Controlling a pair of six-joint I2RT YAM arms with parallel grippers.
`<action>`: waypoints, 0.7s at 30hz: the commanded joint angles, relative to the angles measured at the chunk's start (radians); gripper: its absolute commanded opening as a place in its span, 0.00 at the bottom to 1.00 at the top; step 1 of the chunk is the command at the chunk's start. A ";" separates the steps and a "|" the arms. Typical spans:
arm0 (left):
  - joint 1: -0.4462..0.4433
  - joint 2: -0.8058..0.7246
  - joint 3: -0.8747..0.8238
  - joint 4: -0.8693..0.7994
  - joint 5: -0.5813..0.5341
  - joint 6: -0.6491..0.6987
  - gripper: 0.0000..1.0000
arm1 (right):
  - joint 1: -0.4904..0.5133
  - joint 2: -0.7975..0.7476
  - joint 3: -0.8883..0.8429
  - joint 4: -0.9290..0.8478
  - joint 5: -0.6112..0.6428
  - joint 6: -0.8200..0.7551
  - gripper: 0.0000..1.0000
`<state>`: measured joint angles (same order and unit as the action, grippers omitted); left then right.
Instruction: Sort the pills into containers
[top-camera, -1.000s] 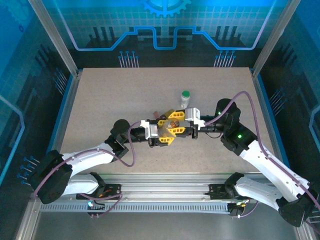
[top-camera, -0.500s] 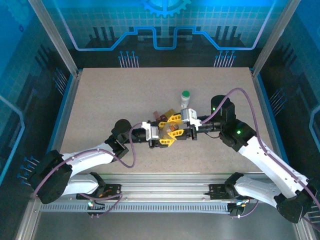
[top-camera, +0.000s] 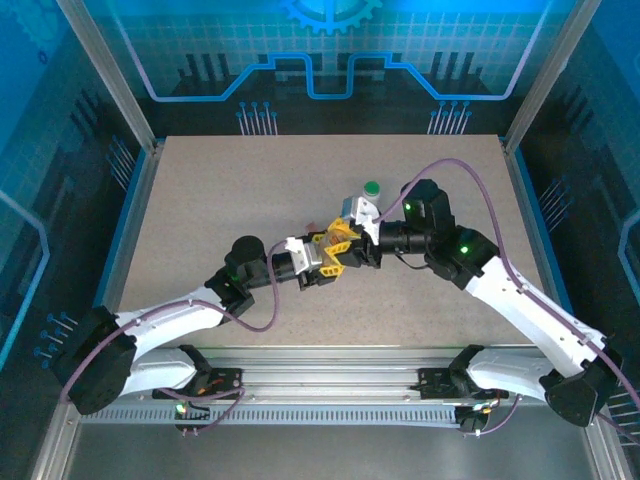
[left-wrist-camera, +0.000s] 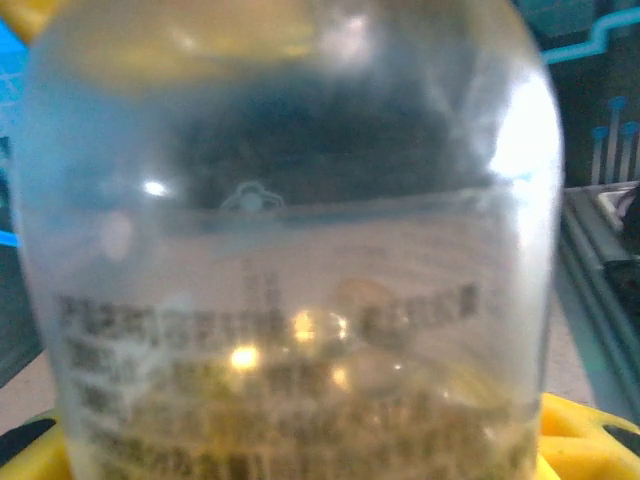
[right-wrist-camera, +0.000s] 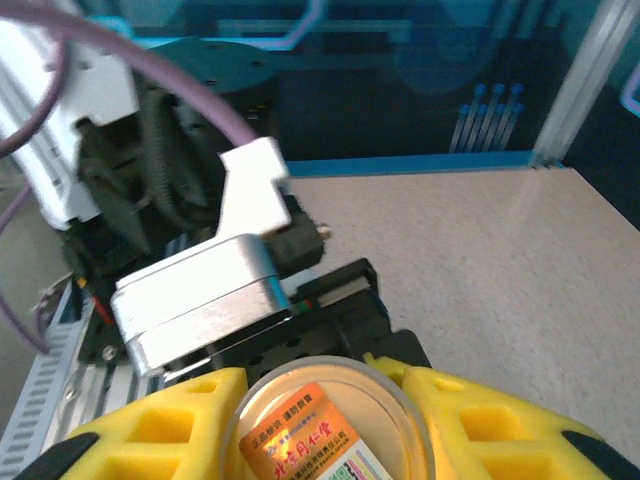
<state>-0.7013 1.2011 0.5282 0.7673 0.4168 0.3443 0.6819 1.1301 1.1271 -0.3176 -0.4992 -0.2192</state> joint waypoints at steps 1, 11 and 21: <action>-0.026 -0.033 0.040 0.296 -0.051 0.091 0.00 | 0.026 0.040 -0.066 -0.050 0.324 0.251 0.00; -0.075 0.031 0.040 0.336 -0.147 0.178 0.00 | 0.095 0.052 -0.068 -0.019 0.677 0.730 0.00; -0.100 0.091 -0.005 0.418 -0.191 0.190 0.00 | 0.174 0.028 -0.068 0.091 0.888 0.894 0.34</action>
<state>-0.7338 1.3094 0.5182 0.9291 0.0971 0.4271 0.8528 1.1316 1.0840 -0.2153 0.2184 0.5877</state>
